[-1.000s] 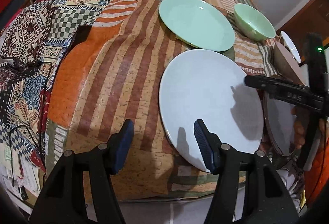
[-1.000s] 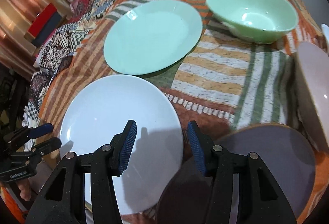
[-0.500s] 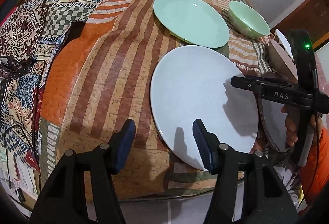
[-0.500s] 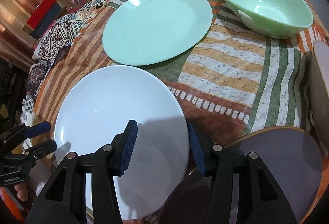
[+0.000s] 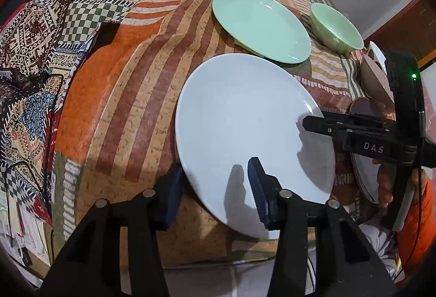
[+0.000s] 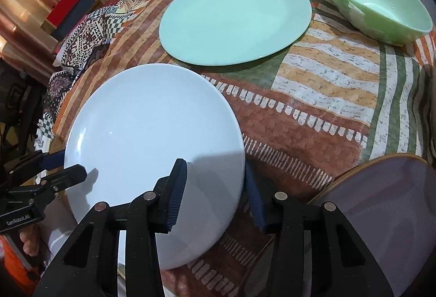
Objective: Organize plates and bowls
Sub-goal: 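Move both tools to the white plate rim and close on it, then lift the white plate with both tools and carry it over the purple plate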
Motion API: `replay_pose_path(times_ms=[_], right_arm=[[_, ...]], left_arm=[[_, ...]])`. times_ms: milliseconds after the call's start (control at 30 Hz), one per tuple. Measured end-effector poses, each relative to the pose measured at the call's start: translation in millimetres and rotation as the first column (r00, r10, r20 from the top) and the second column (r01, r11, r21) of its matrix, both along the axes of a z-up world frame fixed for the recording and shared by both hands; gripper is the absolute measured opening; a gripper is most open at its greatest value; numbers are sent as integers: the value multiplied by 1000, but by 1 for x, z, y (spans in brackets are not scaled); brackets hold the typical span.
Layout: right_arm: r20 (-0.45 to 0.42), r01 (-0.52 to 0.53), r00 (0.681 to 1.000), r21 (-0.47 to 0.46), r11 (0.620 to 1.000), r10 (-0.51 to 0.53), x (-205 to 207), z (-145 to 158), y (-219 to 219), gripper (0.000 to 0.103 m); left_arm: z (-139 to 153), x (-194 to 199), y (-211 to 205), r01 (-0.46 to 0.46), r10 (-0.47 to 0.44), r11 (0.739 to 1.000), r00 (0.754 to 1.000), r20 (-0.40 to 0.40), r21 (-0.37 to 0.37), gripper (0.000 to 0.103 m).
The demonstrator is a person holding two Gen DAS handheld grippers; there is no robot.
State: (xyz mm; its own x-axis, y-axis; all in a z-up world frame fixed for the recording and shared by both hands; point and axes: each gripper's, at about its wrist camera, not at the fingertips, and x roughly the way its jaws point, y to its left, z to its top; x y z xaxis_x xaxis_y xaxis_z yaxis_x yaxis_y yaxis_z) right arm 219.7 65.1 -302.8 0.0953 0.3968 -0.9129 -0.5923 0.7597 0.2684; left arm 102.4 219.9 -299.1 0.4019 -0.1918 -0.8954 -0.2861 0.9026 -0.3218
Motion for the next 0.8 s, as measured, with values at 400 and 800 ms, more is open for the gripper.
replay_pose_path(times_ms=[400,800], right_arm=[[-8,68,998,11,998,-68,1,1,-2,21],[-12,99,995,54,994,-99,-11,11,-10,21]], left_arm=[[3,-3,8,-37,37,998,999,-4,49,26],[13,-10,6,-60,59,995,998,25,75,26]])
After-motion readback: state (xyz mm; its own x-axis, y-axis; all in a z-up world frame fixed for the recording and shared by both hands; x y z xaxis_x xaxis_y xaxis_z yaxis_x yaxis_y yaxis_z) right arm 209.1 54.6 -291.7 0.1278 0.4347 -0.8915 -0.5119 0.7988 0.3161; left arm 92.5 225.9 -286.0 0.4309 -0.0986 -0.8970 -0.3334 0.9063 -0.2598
